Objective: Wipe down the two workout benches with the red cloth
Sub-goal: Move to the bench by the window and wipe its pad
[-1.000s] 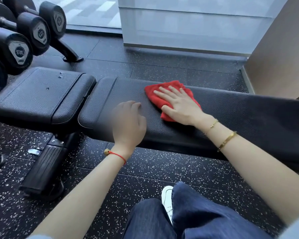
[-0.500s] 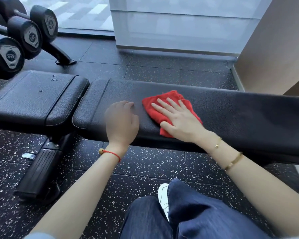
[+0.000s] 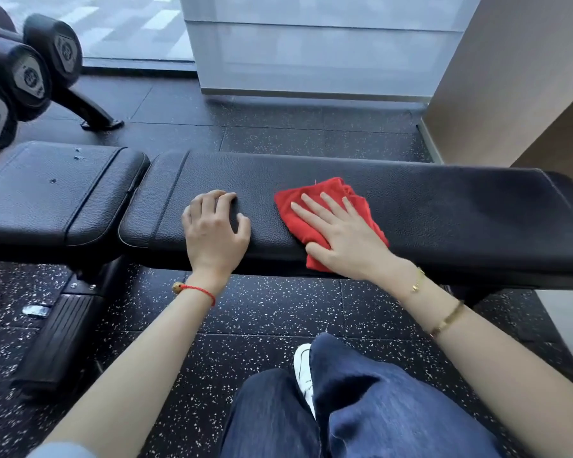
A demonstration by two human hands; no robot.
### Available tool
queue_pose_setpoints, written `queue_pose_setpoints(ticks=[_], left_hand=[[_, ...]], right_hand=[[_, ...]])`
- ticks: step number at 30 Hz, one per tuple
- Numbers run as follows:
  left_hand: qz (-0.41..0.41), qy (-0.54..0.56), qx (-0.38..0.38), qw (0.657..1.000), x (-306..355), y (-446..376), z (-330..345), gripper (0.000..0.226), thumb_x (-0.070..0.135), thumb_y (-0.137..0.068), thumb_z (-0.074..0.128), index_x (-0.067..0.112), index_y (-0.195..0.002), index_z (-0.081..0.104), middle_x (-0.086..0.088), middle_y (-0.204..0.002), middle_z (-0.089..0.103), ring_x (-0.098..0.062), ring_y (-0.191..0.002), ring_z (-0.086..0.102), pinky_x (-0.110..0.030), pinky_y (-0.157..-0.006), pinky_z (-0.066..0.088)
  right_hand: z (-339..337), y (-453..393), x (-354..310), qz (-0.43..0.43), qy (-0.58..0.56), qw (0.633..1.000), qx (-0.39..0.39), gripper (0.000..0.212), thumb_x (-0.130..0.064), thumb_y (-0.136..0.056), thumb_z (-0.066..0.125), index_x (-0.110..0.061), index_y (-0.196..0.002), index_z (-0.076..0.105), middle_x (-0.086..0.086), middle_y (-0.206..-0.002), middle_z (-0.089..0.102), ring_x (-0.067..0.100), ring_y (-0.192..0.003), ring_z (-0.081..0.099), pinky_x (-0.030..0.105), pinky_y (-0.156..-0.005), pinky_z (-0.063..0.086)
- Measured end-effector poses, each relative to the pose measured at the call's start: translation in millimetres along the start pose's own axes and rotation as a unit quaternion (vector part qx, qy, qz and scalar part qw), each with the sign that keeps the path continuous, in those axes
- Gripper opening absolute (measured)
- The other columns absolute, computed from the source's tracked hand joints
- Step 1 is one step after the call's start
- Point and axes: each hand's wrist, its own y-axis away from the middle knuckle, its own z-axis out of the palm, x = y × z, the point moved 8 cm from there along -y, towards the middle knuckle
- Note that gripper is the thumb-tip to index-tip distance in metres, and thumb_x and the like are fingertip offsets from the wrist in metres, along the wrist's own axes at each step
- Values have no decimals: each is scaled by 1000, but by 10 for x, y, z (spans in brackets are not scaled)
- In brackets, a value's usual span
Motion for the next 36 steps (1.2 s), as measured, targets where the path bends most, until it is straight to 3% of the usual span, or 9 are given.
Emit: queue_pose_setpoints(ticks=[2, 5, 8, 10, 17, 20, 27, 33, 36], left_hand=[[0, -3, -5, 1000, 12, 15, -2, 45, 35, -88, 47, 13, -125, 63, -7, -129, 60, -30, -126, 48, -45, -110, 32], [12, -17, -24, 999, 103, 108, 23, 48, 36, -90, 44, 16, -131, 60, -6, -136, 56, -32, -130, 45, -49, -113, 29], [25, -21, -37, 999, 221, 224, 72, 49, 35, -92, 42, 18, -135, 56, -8, -141, 52, -32, -133, 43, -52, -117, 23], [13, -21, -37, 999, 232, 245, 90, 49, 35, -92, 41, 19, -136, 55, -7, -143, 51, -31, -135, 41, -52, -118, 20], [28, -49, -22, 998, 217, 265, 111, 45, 34, -96, 42, 20, -136, 54, -6, -143, 51, -30, -134, 43, -52, -117, 23], [30, -42, -16, 999, 221, 264, 88, 43, 32, -96, 45, 19, -136, 56, -7, -142, 53, -31, -133, 44, -53, -117, 24], [8, 1, -36, 999, 281, 54, 34, 38, 33, -89, 54, 17, -122, 64, -6, -127, 60, -29, -123, 48, -46, -111, 28], [4, 47, -66, 997, 625, -186, 243, 34, 29, -90, 54, 18, -121, 63, -3, -124, 61, -27, -124, 48, -42, -107, 29], [20, 50, -87, 995, 836, -126, 379, 32, 27, -90, 53, 19, -119, 64, -2, -126, 60, -27, -124, 46, -41, -107, 29]], right_hand=[[-38, 147, 152, 8, -6, 1000, 6, 70, -51, -87, 35, -42, -153, 13, -13, -162, 10, 16, -151, 3, 42, -122, -4], [-112, 153, 652, 92, -7, 996, 15, 63, -43, -96, 42, -38, -153, 17, -9, -163, 11, 19, -151, 6, 42, -122, -2], [-145, -45, 949, 188, -13, 982, 9, 60, -44, -98, 35, -36, -154, 16, -7, -164, 6, 20, -151, 3, 44, -122, -4], [-123, -236, 876, 206, -5, 978, 6, 60, -47, -98, 31, -36, -155, 13, -7, -164, 4, 23, -151, 1, 45, -121, -5], [6, -138, 103, 43, 4, 999, 22, 64, -46, -94, 38, -39, -154, 15, -10, -163, 11, 21, -151, 4, 45, -122, -4], [-52, 29, 315, 52, -10, 998, 36, 63, -44, -95, 42, -40, -153, 19, -11, -162, 15, 19, -151, 7, 44, -122, -2], [-143, -317, 896, 202, -7, 979, 19, 60, -47, -98, 33, -36, -154, 15, -7, -164, 7, 23, -151, 3, 45, -121, -5], [-63, -255, 362, 92, 4, 995, 30, 64, -47, -95, 37, -38, -154, 14, -10, -163, 9, 21, -151, 3, 46, -122, -4], [-73, 5, 437, 83, -6, 995, 52, 64, -45, -93, 41, -40, -153, 19, -12, -162, 14, 19, -151, 6, 43, -122, -3]])
